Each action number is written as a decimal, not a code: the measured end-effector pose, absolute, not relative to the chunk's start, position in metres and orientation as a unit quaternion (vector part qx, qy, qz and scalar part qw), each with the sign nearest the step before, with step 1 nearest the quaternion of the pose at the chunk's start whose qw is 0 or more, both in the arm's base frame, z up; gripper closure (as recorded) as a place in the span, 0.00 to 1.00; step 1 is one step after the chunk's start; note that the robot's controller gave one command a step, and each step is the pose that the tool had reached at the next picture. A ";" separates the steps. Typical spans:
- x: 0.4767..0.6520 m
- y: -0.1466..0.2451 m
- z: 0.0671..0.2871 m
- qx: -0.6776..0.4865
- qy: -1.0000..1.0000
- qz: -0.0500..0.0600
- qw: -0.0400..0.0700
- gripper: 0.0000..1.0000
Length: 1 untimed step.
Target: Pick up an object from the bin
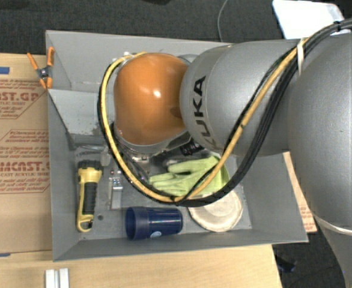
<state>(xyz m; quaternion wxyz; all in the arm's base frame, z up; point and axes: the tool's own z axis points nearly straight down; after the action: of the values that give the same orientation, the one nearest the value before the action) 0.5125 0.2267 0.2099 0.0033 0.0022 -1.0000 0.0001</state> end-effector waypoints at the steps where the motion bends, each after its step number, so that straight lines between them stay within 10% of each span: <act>1: 0.514 0.225 0.215 0.001 -1.000 -0.001 0.000 0.00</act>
Offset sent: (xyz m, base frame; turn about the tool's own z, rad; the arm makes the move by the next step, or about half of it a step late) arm 0.0102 0.0018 0.1209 0.2946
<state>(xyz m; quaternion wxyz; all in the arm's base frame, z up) 0.5144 0.2253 0.2146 -0.0004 0.0007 -1.0000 -0.0008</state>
